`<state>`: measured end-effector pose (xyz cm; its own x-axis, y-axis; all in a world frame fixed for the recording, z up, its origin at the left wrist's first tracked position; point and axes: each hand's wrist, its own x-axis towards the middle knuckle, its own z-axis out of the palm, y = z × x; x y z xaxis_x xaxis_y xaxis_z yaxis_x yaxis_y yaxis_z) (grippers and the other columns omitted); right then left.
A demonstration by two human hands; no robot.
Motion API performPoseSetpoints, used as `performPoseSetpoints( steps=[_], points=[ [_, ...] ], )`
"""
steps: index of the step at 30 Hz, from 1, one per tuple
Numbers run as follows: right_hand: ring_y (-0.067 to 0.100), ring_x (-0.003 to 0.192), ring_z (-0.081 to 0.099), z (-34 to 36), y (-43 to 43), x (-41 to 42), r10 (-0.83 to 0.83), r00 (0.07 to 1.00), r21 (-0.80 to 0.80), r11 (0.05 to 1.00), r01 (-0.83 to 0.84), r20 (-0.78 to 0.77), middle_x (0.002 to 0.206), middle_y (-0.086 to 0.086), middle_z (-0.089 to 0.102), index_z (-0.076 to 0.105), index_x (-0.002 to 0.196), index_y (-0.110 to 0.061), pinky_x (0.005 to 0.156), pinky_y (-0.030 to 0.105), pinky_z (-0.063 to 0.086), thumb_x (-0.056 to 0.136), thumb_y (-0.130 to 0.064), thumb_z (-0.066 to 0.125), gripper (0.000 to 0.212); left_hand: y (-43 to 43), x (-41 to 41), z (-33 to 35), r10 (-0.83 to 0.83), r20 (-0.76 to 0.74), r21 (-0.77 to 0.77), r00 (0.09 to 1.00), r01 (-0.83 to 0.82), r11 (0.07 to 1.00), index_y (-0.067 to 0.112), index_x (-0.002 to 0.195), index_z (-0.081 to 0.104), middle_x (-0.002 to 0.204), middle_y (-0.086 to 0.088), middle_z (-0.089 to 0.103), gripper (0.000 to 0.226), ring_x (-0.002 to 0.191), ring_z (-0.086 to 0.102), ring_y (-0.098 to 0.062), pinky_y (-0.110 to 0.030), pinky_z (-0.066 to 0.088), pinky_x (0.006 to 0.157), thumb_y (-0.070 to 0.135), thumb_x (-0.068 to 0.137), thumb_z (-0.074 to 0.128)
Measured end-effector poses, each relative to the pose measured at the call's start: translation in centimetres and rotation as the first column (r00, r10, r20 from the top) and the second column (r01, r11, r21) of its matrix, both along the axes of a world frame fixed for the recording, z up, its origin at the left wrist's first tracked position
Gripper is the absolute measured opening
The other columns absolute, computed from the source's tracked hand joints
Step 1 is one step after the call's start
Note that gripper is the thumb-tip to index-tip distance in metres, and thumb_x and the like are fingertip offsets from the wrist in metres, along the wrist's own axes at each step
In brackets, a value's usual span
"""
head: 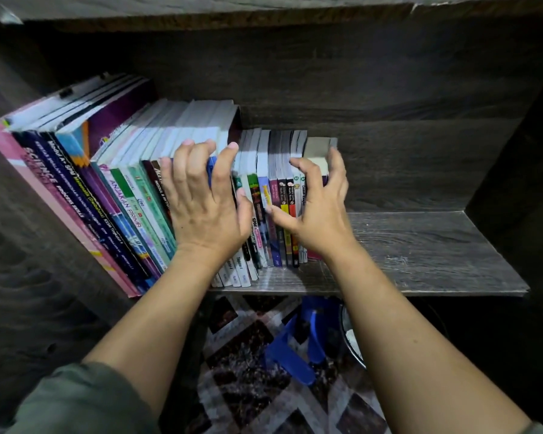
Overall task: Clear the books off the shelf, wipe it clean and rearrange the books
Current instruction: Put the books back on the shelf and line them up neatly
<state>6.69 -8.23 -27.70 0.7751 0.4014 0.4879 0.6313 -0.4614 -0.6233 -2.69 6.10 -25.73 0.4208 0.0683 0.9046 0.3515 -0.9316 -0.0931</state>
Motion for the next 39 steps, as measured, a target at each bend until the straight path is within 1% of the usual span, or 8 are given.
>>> performPoseSetpoints(
  steps=[8, 11, 13, 15, 20, 25, 28, 39],
  points=[
    [0.025, 0.143, 0.007, -1.0, -0.3, -0.1, -0.173, 0.984, 0.25, 0.955, 0.159, 0.035, 0.157, 0.012, -0.003, 0.018, 0.14, -0.032, 0.115, 0.058, 0.018, 0.063, -0.034, 0.072, 0.095, 0.2, -0.2, -0.1, -0.002, -0.019, -0.001, 1.0, 0.002, 1.0, 0.014, 0.136, 0.034, 0.134, -0.009, 0.024, 0.069, 0.134, 0.024, -0.033, -0.041, -0.005, 0.119, 0.026, 0.073, 0.061],
    [0.036, 0.141, 0.017, -0.6, 0.7, -0.5, -0.373, 0.908, 0.259, 0.873, 0.413, -0.191, 0.155, 0.015, 0.0, 0.001, 0.147, -0.039, 0.114, 0.057, 0.017, 0.062, -0.032, 0.079, 0.115, -0.1, -0.3, 0.1, 0.001, -0.018, -0.023, 1.0, -0.001, 1.0, 0.014, 0.135, 0.034, 0.134, -0.009, 0.024, 0.068, 0.134, 0.024, -0.033, -0.042, -0.005, 0.119, 0.025, 0.072, 0.06],
    [0.033, 0.129, 0.03, -0.3, 0.4, 0.2, -0.384, 0.863, 0.274, 0.835, 0.476, -0.329, 0.146, 0.014, 0.016, 0.014, 0.145, -0.042, 0.11, 0.05, 0.032, 0.062, -0.028, 0.082, 0.108, -0.8, -0.3, 0.3, 0.0, -0.018, -0.059, 1.0, -0.001, 0.998, 0.013, 0.134, 0.035, 0.134, -0.009, 0.024, 0.068, 0.135, 0.022, -0.033, -0.043, -0.005, 0.119, 0.023, 0.072, 0.059],
    [0.028, 0.117, 0.036, -0.3, -0.7, 0.9, -0.388, 0.871, 0.278, 0.838, 0.469, -0.3, 0.133, 0.009, 0.028, 0.035, 0.135, -0.039, 0.103, 0.043, 0.04, 0.061, -0.028, 0.081, 0.088, -1.8, -0.4, 0.5, 0.0, -0.023, -0.11, 1.0, -0.003, 0.994, 0.01, 0.134, 0.036, 0.137, -0.013, 0.027, 0.066, 0.138, 0.02, -0.037, -0.045, -0.006, 0.119, 0.022, 0.072, 0.059],
    [0.026, 0.107, 0.042, -0.7, -4.4, 1.1, -0.426, 0.876, 0.316, 0.818, 0.48, -0.225, 0.122, 0.007, 0.034, 0.046, 0.127, -0.033, 0.091, 0.027, 0.036, 0.059, -0.03, 0.078, 0.075, -4.9, -0.7, -0.1, -0.059, -0.112, -0.144, 0.992, 0.043, 0.989, 0.006, 0.134, 0.043, 0.145, -0.02, 0.033, 0.065, 0.141, 0.013, -0.042, -0.053, -0.005, 0.116, 0.027, 0.075, 0.059],
    [0.025, 0.108, 0.043, -0.5, -9.8, 1.5, -0.5, 0.844, 0.322, 0.78, 0.537, -0.196, 0.122, 0.005, 0.034, 0.046, 0.126, -0.033, 0.089, 0.023, 0.033, 0.059, -0.031, 0.078, 0.074, -9.6, 0.5, -4.4, -0.365, -0.491, -0.08, 0.791, 0.377, 0.923, 0.005, 0.133, 0.052, 0.14, -0.014, 0.046, 0.06, 0.142, 0.027, -0.034, -0.053, 0.014, 0.118, 0.031, 0.08, 0.057],
    [0.028, 0.111, 0.043, -0.5, -13.7, 2.3, -0.563, 0.809, 0.313, 0.748, 0.585, -0.166, 0.124, 0.007, 0.034, 0.047, 0.126, -0.032, 0.091, 0.026, 0.036, 0.059, -0.031, 0.079, 0.074, -11.4, 2.4, -7.2, -0.363, -0.662, -0.142, 0.655, 0.367, 0.919, 0.007, 0.135, 0.051, 0.143, -0.012, 0.047, 0.059, 0.143, 0.028, -0.029, -0.048, 0.019, 0.116, 0.04, 0.087, 0.046],
    [0.028, 0.116, 0.043, -0.8, -21.3, 6.5, -0.67, 0.712, 0.373, 0.618, 0.692, -0.21, 0.129, 0.008, 0.035, 0.042, 0.13, -0.029, 0.091, 0.022, 0.035, 0.061, -0.031, 0.078, 0.078, -11.6, 7.8, -12.6, -0.479, -0.664, -0.484, 0.574, 0.159, 0.861, 0.016, 0.145, 0.039, 0.155, -0.007, 0.03, 0.077, 0.148, 0.01, -0.024, -0.044, 0.009, 0.12, 0.063, 0.089, 0.016]
  ],
)
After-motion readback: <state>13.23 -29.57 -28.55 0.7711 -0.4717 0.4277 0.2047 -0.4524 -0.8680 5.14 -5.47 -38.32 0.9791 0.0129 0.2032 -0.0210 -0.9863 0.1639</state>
